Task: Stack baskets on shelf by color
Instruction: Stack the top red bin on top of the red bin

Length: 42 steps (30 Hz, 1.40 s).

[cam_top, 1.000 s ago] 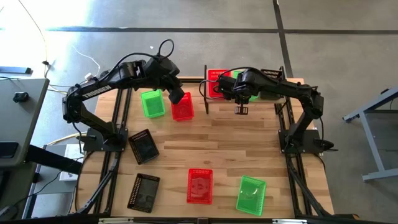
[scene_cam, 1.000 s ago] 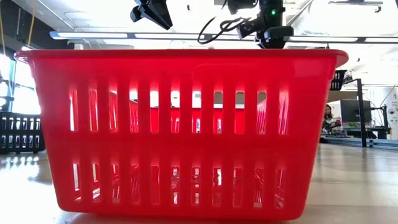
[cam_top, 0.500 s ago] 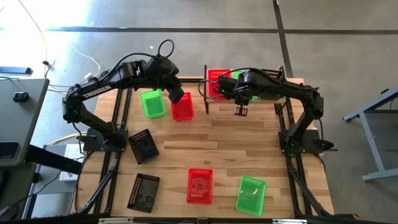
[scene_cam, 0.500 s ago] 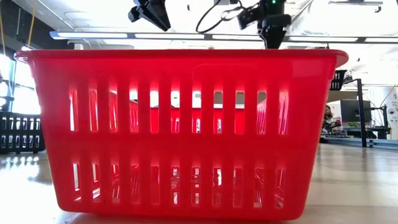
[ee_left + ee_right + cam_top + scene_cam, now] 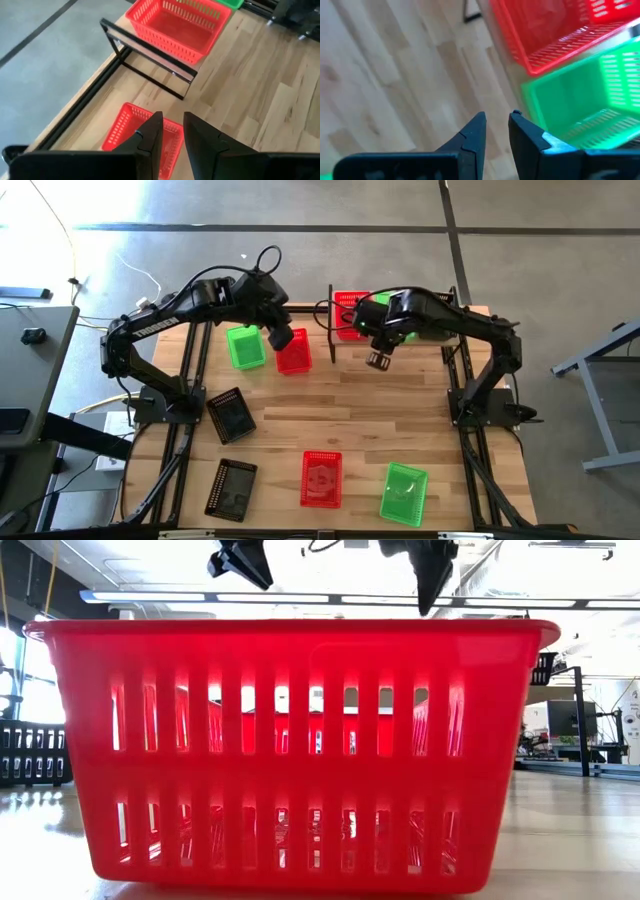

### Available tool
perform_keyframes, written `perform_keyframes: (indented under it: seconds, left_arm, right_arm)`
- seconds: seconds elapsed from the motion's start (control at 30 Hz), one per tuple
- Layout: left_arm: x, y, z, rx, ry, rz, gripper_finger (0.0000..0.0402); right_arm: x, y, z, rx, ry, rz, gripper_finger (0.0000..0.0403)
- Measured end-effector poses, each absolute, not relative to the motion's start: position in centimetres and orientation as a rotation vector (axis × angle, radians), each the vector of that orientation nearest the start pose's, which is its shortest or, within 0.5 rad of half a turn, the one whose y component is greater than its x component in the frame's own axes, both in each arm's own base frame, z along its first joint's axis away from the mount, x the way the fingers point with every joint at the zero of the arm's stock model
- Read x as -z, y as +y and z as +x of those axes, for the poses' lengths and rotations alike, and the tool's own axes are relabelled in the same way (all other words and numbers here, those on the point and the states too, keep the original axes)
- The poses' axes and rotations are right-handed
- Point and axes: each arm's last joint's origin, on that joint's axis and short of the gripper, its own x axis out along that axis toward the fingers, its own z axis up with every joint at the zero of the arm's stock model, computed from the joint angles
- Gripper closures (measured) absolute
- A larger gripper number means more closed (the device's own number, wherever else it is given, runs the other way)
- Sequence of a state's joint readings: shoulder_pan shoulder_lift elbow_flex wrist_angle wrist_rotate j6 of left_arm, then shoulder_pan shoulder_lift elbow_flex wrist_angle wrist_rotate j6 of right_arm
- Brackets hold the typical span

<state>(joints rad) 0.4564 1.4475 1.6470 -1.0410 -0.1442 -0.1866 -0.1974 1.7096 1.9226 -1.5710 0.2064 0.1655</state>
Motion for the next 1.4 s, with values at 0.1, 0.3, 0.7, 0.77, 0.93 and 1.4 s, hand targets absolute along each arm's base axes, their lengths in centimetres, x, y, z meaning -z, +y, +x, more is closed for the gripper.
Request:
perform_keyframes:
  seconds: [0.1, 0.3, 0.7, 0.77, 0.93, 1.4]
  left_arm:
    - [-40.0, 12.7, 24.8, -0.648, 0.804, -0.321, 0.0335]
    - [-39.8, 12.5, 24.8, -0.586, 0.835, -0.311, 0.0335]
    - [-39.5, 12.1, 24.5, -0.46, 0.918, -0.244, 0.0335]
    - [-39.2, 11.8, 24.2, -0.399, 0.96, -0.254, 0.0335]
    - [-38.8, 11.4, 23.7, -0.329, 1.036, -0.267, 0.0331]
    - [-34.4, 10.5, 24.1, -0.137, 1.188, -0.178, 0.0254]
  right_arm:
    - [-38.9, -5.6, 29.8, 0.459, 1.292, 0.154, 0.0334]
    - [-40.5, -3.3, 29.9, 0.478, 1.203, 0.189, 0.0334]
    - [-42.8, 0.9, 29.6, 0.522, 1.053, 0.235, 0.0334]
    - [-42.8, 1.2, 29.6, 0.527, 1.047, 0.238, 0.0334]
    - [-42.8, 1.6, 29.5, 0.523, 1.044, 0.229, 0.0334]
    - [-42.9, 0.8, 29.6, 0.554, 1.04, 0.163, 0.0334]
